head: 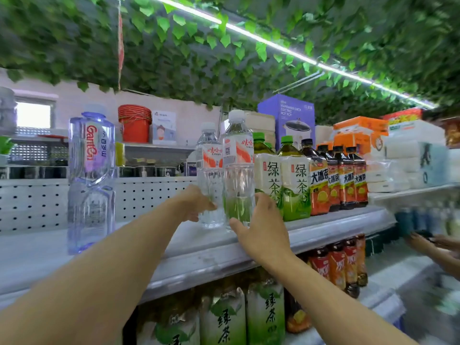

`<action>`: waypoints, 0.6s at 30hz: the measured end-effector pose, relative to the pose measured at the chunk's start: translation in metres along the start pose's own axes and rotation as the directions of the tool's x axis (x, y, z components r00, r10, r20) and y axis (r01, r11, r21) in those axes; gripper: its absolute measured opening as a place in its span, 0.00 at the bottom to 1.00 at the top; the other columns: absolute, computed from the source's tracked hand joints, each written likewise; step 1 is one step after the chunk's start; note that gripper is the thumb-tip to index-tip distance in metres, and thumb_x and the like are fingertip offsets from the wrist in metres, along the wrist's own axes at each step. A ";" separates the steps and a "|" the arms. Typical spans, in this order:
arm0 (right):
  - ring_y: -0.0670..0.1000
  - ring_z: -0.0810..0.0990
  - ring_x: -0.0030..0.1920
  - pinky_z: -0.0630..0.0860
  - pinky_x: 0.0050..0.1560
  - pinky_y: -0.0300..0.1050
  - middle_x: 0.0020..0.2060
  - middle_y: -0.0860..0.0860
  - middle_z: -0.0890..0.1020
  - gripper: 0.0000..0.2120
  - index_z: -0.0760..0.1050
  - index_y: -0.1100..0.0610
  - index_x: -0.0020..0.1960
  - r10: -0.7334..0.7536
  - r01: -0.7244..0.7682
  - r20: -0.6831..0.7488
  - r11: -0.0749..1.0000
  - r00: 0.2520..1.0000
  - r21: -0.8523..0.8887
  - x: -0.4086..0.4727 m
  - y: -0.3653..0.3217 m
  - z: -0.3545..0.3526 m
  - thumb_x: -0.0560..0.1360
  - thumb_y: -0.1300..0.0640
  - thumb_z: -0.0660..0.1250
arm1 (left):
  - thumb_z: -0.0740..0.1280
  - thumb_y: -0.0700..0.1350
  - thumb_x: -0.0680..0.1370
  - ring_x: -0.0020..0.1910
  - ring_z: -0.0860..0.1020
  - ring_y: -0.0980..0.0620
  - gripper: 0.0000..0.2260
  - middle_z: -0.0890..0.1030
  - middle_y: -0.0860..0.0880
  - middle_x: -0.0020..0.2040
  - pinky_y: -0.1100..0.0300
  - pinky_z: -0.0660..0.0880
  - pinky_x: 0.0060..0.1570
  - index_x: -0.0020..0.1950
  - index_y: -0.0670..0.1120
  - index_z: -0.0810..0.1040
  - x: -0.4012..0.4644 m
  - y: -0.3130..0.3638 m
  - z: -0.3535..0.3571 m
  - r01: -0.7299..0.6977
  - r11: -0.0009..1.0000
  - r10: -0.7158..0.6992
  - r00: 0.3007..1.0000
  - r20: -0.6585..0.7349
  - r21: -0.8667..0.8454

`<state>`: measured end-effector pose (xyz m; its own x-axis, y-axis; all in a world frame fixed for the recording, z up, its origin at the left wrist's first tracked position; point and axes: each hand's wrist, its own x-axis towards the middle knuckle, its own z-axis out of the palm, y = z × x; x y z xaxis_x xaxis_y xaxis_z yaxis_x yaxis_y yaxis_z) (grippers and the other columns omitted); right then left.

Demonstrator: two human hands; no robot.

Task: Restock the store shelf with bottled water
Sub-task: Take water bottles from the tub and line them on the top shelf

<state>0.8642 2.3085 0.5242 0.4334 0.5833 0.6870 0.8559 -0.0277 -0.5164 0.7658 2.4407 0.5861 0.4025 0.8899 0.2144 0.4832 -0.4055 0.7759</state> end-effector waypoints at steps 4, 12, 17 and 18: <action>0.52 0.71 0.60 0.71 0.61 0.50 0.60 0.51 0.70 0.27 0.60 0.55 0.65 -0.010 0.010 -0.010 1.000 1.000 -0.008 0.001 0.000 0.001 0.73 0.47 0.69 | 0.70 0.43 0.75 0.53 0.78 0.44 0.17 0.77 0.42 0.59 0.56 0.78 0.44 0.63 0.42 0.73 -0.008 0.007 0.008 -0.035 0.999 0.036 0.999 -0.004 0.007; 0.51 0.72 0.60 0.71 0.61 0.50 0.60 0.50 0.70 0.27 0.61 0.53 0.65 -0.013 0.013 -0.014 1.000 1.000 -0.001 0.001 0.002 0.002 0.73 0.46 0.69 | 0.70 0.42 0.75 0.52 0.77 0.46 0.15 0.76 0.45 0.54 0.58 0.76 0.42 0.59 0.43 0.71 -0.019 0.008 0.011 -0.072 0.997 0.072 0.997 -0.011 -0.026; 0.51 0.72 0.60 0.72 0.61 0.50 0.60 0.50 0.70 0.28 0.61 0.53 0.65 -0.014 0.014 -0.007 1.000 1.000 0.003 0.001 0.003 0.002 0.72 0.46 0.69 | 0.69 0.41 0.75 0.52 0.75 0.47 0.10 0.75 0.47 0.48 0.57 0.75 0.48 0.53 0.45 0.71 -0.026 0.011 0.015 -0.100 0.993 0.099 0.995 -0.028 -0.070; 0.52 0.72 0.60 0.72 0.61 0.50 0.61 0.50 0.70 0.29 0.61 0.54 0.66 -0.016 0.016 -0.006 1.000 1.000 0.004 0.001 0.003 0.002 0.72 0.46 0.69 | 0.69 0.41 0.76 0.50 0.74 0.48 0.08 0.74 0.49 0.44 0.57 0.75 0.49 0.47 0.47 0.69 -0.027 0.011 0.017 -0.113 0.991 0.110 0.993 -0.042 -0.075</action>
<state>0.8668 2.3105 0.5227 0.4217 0.5788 0.6979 0.8613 -0.0151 -0.5079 0.7735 2.4088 0.5791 0.4201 0.8479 0.3234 0.3753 -0.4868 0.7888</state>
